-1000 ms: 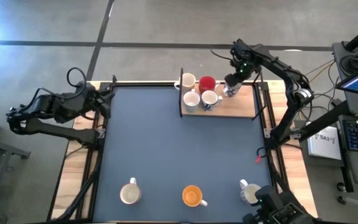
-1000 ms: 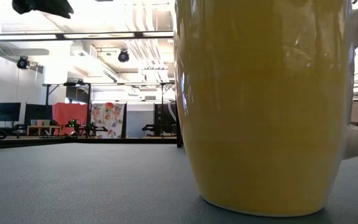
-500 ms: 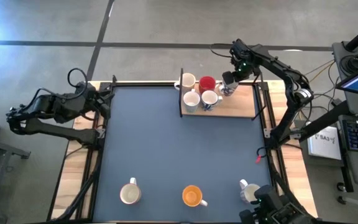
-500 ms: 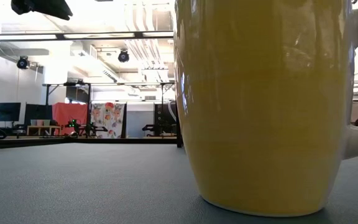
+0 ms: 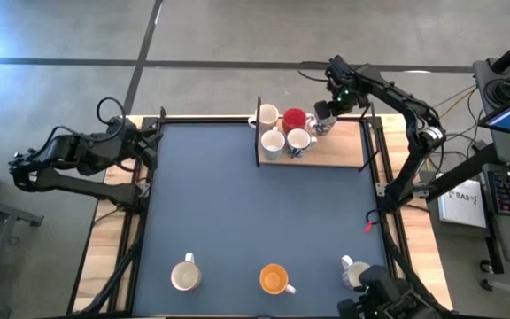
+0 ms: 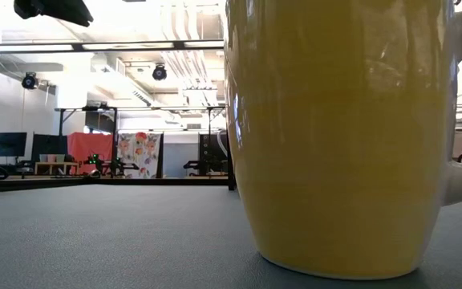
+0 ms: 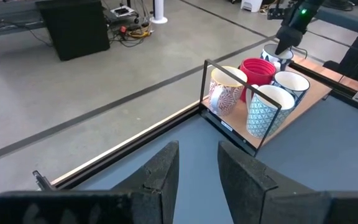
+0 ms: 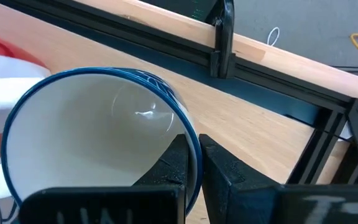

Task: Place coffee mugs
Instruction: Put the blue mug on the shelf

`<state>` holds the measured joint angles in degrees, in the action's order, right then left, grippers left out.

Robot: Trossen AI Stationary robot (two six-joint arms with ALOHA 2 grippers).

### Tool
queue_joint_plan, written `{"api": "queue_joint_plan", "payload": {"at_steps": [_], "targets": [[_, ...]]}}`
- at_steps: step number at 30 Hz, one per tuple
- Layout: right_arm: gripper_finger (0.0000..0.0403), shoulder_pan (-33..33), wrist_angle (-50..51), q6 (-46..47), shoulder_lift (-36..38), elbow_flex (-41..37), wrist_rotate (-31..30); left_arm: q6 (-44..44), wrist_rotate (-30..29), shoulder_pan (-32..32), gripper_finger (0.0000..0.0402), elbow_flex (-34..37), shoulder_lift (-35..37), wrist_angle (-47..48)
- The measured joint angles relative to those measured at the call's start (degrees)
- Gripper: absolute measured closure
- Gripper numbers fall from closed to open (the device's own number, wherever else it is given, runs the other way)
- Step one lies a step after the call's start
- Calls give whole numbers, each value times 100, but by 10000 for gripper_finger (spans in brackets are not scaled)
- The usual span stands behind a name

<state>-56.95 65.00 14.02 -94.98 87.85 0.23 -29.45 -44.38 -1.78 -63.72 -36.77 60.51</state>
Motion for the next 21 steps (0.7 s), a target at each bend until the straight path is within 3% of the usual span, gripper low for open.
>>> {"api": "queue_joint_plan", "payload": {"at_steps": [21], "targets": [[364,149,381,-245,4,0,-22,0,195,1,308,0,0,98]]}}
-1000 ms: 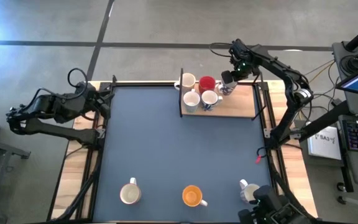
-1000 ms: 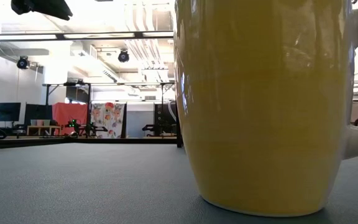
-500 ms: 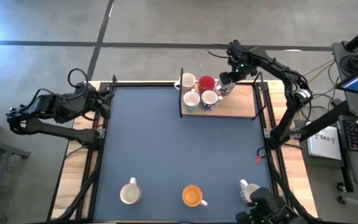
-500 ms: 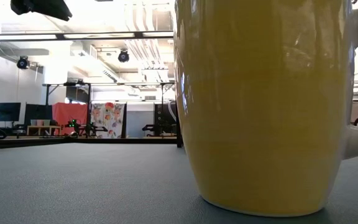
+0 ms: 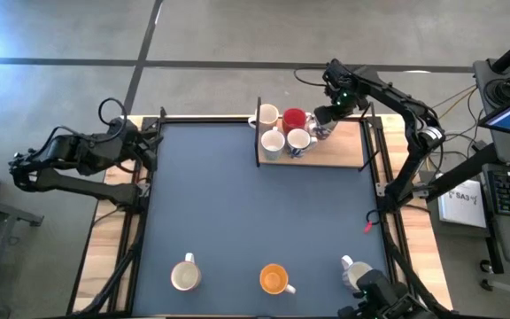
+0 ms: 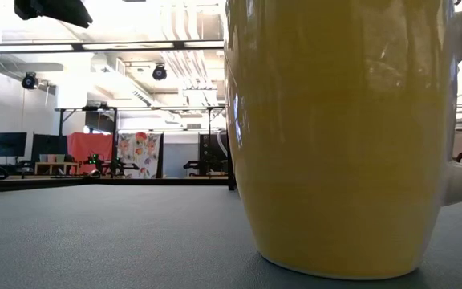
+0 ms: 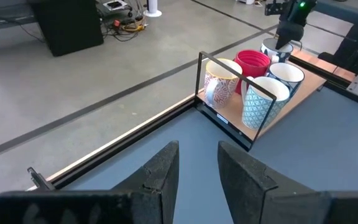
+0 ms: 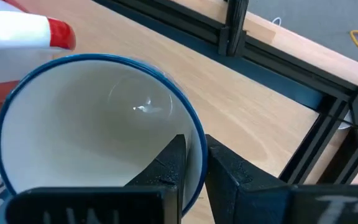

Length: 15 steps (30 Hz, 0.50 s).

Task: Place coffee mugs
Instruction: Put the blue mug on the shelf

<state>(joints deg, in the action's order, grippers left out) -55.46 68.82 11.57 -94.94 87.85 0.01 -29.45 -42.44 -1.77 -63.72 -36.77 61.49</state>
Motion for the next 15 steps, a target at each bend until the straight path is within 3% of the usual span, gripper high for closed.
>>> {"api": "queue_joint_plan", "payload": {"at_steps": [15], "targets": [[364,98,-140,35,125,0,280,0,4,0,308,0,0,-2]]}}
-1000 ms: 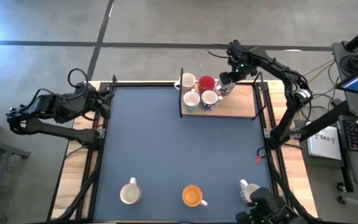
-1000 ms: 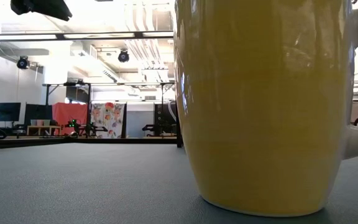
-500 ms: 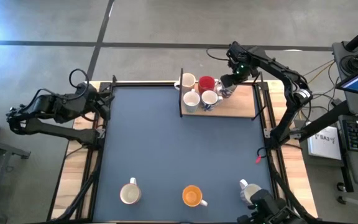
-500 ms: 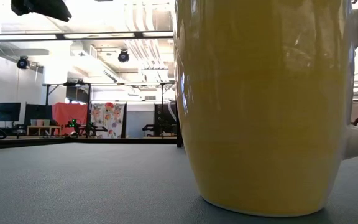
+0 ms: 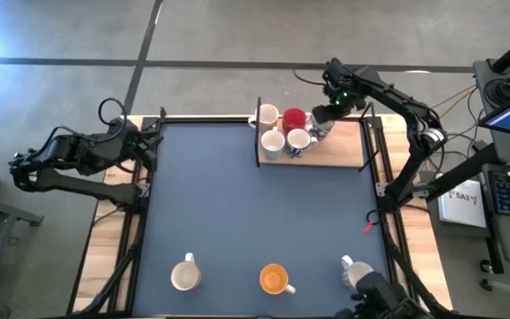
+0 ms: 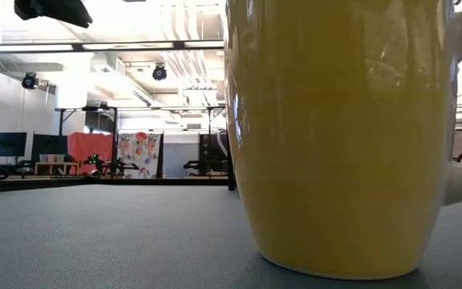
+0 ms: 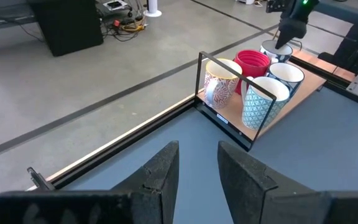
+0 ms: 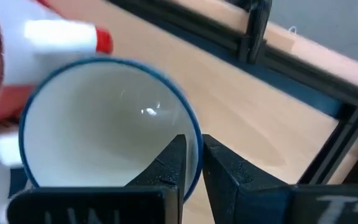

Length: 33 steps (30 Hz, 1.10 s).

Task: Place coffee mugs
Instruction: Put the blue mug on the shelf, then put the dark red mug on the shelf

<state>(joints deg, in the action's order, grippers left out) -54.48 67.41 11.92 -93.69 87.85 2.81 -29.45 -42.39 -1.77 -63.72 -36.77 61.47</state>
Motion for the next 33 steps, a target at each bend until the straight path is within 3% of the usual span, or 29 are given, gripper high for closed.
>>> {"api": "queue_joint_plan", "payload": {"at_steps": [6,13,23,27,33], "targets": [[350,17,-302,5,0,0,-276,-38,5,-1,308,0,0,0],[306,76,-171,11,104,0,-236,-129,171,1,308,0,-2,-2],[287,163,-93,765,852,0,-240,-118,275,1,308,0,0,27],[293,516,185,1105,1166,0,-141,-112,293,0,308,0,-13,48],[303,1585,711,1912,1489,0,-129,-107,386,1,308,2,-24,57]]}}
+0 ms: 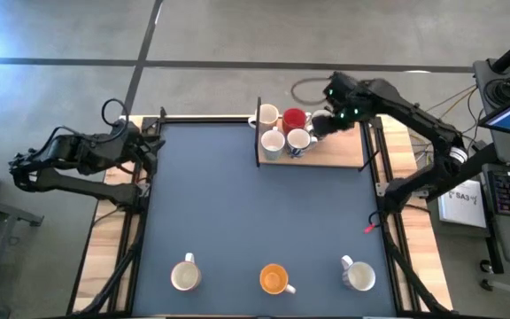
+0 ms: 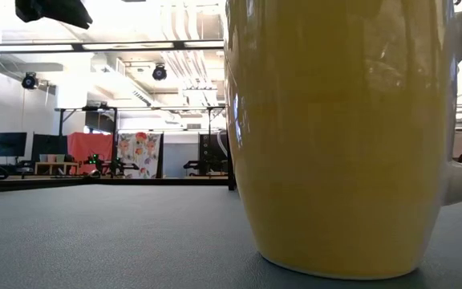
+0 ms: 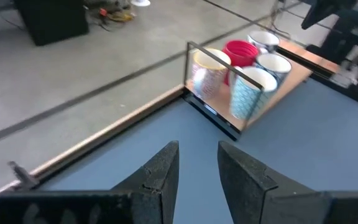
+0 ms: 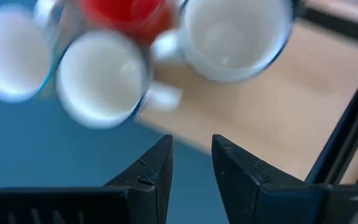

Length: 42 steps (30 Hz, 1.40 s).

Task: Place coffee mugs
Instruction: Put the dark red mug on the shelf

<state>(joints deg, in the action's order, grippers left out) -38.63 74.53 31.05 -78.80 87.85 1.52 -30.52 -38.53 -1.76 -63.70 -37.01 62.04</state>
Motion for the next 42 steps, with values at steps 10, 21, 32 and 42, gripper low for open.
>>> {"api": "queue_joint_plan", "payload": {"at_steps": [10,21,32,42], "targets": [[303,2470,487,1980,123,0,2,2,668,-2,308,7,-2,29],[295,5614,490,4629,-147,0,12,-117,668,-2,308,12,-26,13],[300,7962,81,7098,-834,0,312,-476,1381,-4,308,84,-319,-334],[278,8688,-225,7715,-1512,0,583,-482,1860,-93,308,87,-572,-683]]}}
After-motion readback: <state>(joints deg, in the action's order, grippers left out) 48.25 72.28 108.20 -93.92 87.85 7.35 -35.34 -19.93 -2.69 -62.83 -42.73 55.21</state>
